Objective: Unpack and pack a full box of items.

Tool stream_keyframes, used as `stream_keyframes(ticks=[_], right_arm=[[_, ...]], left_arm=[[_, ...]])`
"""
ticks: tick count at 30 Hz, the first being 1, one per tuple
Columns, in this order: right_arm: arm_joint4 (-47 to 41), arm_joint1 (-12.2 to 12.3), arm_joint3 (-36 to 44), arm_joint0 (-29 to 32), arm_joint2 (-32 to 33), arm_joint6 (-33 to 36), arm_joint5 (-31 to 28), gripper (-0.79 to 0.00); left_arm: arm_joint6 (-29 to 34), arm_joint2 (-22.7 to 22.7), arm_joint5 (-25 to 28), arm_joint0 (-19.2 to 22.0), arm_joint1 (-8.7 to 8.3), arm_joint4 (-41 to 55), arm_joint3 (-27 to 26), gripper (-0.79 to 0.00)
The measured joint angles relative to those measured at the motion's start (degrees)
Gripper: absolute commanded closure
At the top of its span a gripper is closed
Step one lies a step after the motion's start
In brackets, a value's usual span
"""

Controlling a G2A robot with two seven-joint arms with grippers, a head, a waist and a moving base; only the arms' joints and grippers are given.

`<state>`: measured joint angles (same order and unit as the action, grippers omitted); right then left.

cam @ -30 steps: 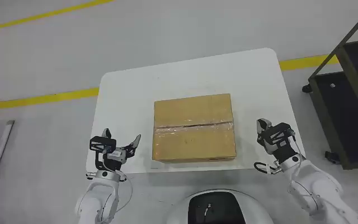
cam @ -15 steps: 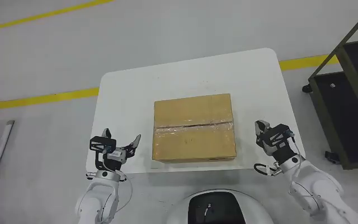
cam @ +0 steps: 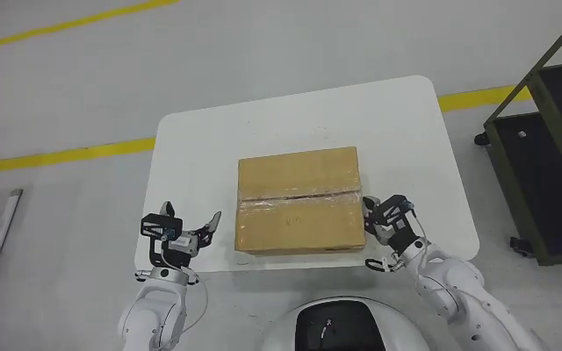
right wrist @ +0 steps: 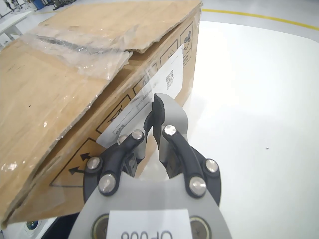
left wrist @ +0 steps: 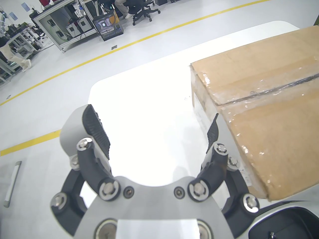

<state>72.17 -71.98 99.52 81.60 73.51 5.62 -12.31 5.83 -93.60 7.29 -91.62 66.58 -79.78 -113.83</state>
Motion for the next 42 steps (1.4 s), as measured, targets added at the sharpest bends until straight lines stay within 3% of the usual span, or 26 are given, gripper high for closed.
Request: stream_keyframes(ticks=[8, 15, 17, 18, 19, 21, 23, 24, 29, 35, 42], right_arm=[[0.84, -0.36, -2.91, -3.15, -3.0, -0.07, -2.0, 0.0], [0.7, 0.01, -0.67, -1.14, 0.4, -0.93, 0.6, 0.0], [1.38, 0.26, 0.17, -0.42, 1.79, -0.69, 0.51, 0.0], [1.77, 0.4, 0.76, 0.08, 2.66, -0.65, 0.56, 0.0], [1.84, 0.5, 1.21, 0.47, 3.29, -0.68, 0.55, 0.0], [1.62, 0.7, 2.3, 1.39, 4.78, -0.8, 0.35, 0.0], [1.34, 0.87, 3.28, 2.17, 6.07, -0.98, 0.12, 0.0], [1.4, 0.99, 3.85, 2.65, 6.89, -1.06, -0.06, 0.0], [1.5, 1.37, 5.07, 3.96, 9.68, -1.43, -0.71, 0.0], [1.28, 1.66, 4.9, 4.62, 11.55, -1.91, -1.79, 0.0], [0.46, 1.76, 4.48, 5.19, 12.15, -2.75, -2.37, 0.0]], left_arm=[[0.0, 0.0, 0.0, 0.0, 0.0, 0.0, 0.0, -0.785], [-1.17, -1.3, -2.7, 1.92, 0.18, 1.4, 0.14, -0.785], [-1.16, -1.83, -3.44, 2.88, 0.21, 1.68, 0.2, -0.566], [-0.82, -2.13, -3.9, 3.55, 0.24, 2.0, 0.1, -0.354], [-0.36, -2.26, -4.2, 4.1, 0.26, 2.41, -0.15, -0.234], [0.76, -2.15, -4.51, 5.65, 0.35, 3.88, -1.59, -0.102], [1.58, -1.34, -3.79, 7.09, 0.41, 5.1, -3.24, -0.055], [2.13, -0.47, -2.65, 7.95, 0.42, 5.35, -4.29, -0.086], [3.42, 4.97, 1.87, 10.72, 0.64, 7.62, -7.04, -0.785], [4.6, 13.71, 3.72, 14.02, 1.15, 4.98, -7.12, -0.785], [4.66, 13.84, 3.71, 14.05, 1.16, 5.09, -7.07, -0.785]])
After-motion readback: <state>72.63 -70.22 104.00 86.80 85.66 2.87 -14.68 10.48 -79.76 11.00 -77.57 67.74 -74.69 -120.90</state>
